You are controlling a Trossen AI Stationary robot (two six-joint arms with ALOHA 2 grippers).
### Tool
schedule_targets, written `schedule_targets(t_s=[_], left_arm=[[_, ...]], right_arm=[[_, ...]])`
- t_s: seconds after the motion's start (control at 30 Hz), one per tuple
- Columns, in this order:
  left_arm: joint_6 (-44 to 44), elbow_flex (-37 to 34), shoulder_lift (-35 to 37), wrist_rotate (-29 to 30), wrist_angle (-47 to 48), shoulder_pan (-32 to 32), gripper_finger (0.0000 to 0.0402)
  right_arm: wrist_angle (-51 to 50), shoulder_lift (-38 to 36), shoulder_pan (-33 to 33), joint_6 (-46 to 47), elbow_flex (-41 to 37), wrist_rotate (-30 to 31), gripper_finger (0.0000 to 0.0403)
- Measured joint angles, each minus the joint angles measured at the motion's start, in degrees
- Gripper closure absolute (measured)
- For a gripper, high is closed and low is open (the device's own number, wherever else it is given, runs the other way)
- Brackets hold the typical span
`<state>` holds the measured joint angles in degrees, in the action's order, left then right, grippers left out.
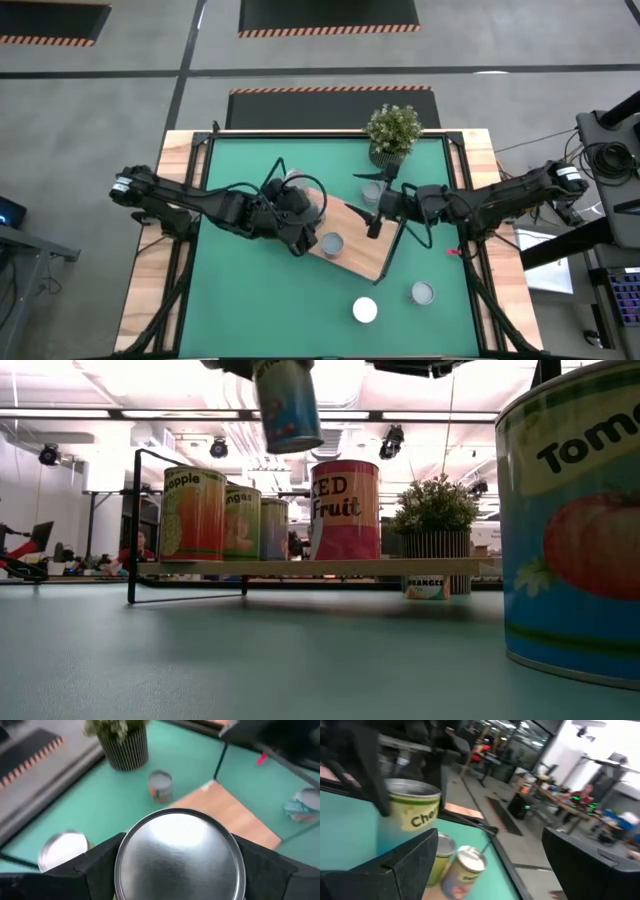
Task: Pick and place cans onto a shelf
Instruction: Put the canned cherries on the shelf
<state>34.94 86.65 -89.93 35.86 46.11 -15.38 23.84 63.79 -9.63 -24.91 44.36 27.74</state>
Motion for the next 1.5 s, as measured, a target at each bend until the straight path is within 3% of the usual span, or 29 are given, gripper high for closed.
schedule_targets(t_s=[0.17,0.37,1.5], left_arm=[[3.9,-0.1,-1.6,-2.1,4.5,0.1,0.0095],[4.9,-0.1,-4.7,-5.5,4.6,0.3,0.0095],[12.1,-3.7,-11.4,-3.5,5.0,0.2,0.0095]], right_arm=[[-1.4,-1.8,0.0,1.1,-0.7,-3.8,0.0060],[-1.5,-1.8,0.0,0.9,-1.0,-4.0,0.0060],[-1.7,-1.6,0.1,0.3,-1.2,-4.2,0.0060]])
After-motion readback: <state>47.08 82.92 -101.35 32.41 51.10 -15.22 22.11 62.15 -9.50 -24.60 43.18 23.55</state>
